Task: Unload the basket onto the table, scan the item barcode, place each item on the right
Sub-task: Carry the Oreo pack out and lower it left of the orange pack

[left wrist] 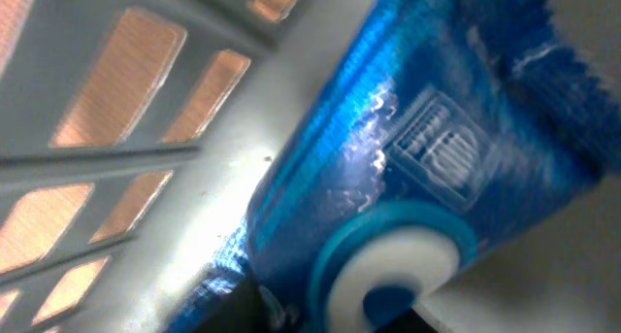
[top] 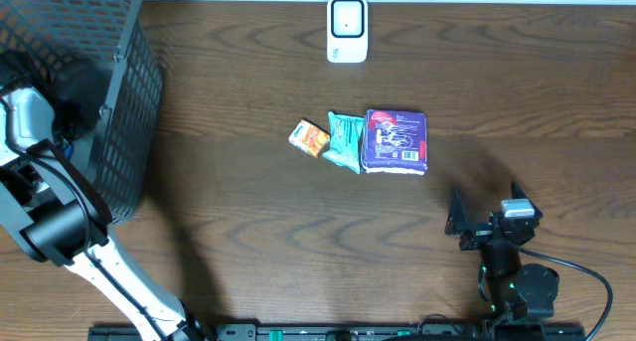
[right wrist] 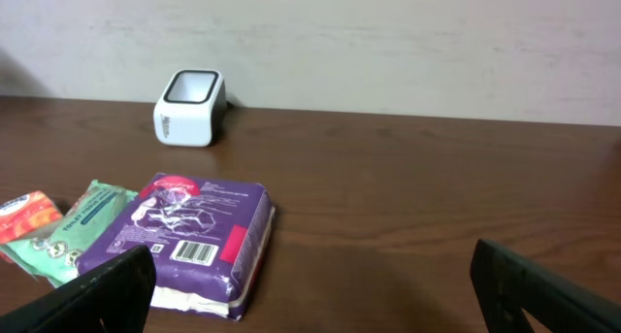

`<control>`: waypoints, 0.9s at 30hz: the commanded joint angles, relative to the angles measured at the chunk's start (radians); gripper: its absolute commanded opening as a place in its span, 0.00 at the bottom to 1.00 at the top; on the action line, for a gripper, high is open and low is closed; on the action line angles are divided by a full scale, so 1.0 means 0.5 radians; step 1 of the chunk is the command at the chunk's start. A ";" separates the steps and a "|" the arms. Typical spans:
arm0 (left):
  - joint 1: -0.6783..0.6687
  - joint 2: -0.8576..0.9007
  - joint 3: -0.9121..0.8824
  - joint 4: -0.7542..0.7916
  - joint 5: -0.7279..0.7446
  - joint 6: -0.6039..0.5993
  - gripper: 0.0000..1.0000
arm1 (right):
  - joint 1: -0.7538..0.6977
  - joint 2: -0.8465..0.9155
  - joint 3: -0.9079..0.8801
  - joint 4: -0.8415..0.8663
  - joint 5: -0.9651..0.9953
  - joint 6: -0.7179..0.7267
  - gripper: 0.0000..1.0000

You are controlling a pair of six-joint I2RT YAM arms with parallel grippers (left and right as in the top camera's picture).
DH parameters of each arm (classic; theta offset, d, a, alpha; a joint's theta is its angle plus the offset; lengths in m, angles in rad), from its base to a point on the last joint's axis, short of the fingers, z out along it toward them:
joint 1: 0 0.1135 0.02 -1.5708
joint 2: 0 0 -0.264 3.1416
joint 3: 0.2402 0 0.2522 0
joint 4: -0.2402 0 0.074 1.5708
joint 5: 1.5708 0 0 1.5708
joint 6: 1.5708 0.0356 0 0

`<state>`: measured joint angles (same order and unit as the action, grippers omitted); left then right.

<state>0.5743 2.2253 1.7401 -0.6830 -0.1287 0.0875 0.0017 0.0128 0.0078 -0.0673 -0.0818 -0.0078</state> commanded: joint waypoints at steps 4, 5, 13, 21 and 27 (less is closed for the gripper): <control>-0.003 -0.042 -0.071 -0.098 0.281 0.009 0.07 | -0.014 -0.006 -0.003 -0.006 -0.011 0.021 0.99; -0.003 -0.064 -0.071 -0.111 0.282 0.008 0.07 | -0.014 -0.006 -0.003 -0.006 -0.011 0.021 0.99; -0.003 -0.462 -0.071 -0.153 0.282 -0.314 0.07 | -0.014 -0.006 -0.003 -0.006 -0.011 0.021 0.99; -0.003 -1.100 -0.071 -0.082 0.801 -0.360 0.07 | -0.014 -0.006 -0.003 -0.006 -0.011 0.021 0.99; -0.032 -1.493 -0.071 -0.021 1.225 -0.719 0.07 | -0.014 -0.006 -0.003 -0.006 -0.011 0.021 0.99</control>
<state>0.5713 1.5356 1.6913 -0.7021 0.3237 -0.1455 0.0017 0.0128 0.0078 -0.0677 -0.0818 -0.0078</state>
